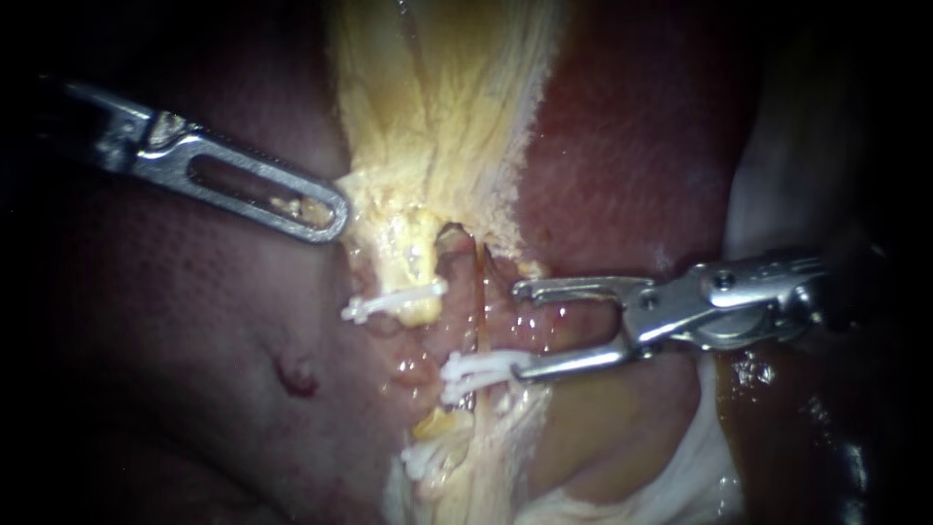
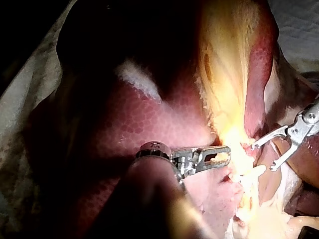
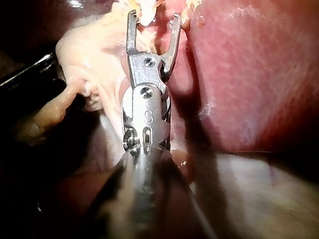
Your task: Going back second clip right tube
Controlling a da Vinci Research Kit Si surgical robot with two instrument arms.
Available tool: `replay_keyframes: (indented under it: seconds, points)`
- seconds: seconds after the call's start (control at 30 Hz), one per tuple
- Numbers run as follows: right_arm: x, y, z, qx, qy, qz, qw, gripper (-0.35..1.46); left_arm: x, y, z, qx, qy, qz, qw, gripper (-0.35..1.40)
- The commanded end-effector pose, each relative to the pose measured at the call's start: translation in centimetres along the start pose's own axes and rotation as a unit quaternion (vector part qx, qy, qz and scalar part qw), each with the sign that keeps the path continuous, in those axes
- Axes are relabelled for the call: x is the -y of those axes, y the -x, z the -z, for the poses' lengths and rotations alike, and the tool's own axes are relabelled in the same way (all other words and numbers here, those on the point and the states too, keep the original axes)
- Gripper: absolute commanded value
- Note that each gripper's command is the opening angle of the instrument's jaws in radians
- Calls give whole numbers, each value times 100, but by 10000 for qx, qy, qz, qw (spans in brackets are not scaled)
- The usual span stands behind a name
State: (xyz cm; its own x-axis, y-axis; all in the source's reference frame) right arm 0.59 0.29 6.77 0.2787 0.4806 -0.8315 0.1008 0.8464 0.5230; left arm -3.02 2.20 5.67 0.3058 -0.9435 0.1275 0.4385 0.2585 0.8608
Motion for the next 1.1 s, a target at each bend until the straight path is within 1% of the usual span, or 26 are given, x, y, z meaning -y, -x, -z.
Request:
replay_keyframes:
  seconds: [0.03,0.27,0.4,0.57,0.7,0.83,1.1]
  points:
    - [0,-3,7,-1,-7,32,10000,50,0,0,0,1,2,-1,10000,-35]
    - [-4,-19,36,-11,21,149,9999,50,0,0,-1,3,5,-2,10000,-35]
    - [-5,-22,43,-12,28,188,9998,50,-1,-1,-3,6,8,-4,10000,-35]
    - [-4,-22,46,-12,22,216,9998,50,-7,-2,-7,9,14,-17,10000,-35]
    - [-3,-23,46,-12,20,216,9998,50,-13,-6,-18,29,42,-34,10000,-35]
    - [-2,-23,47,-12,19,216,9998,50,-17,-7,-31,9,27,-43,10000,-35]
    - [-1,-24,47,-13,20,215,9998,50,-15,-4,-60,-27,0,-46,10000,-35]
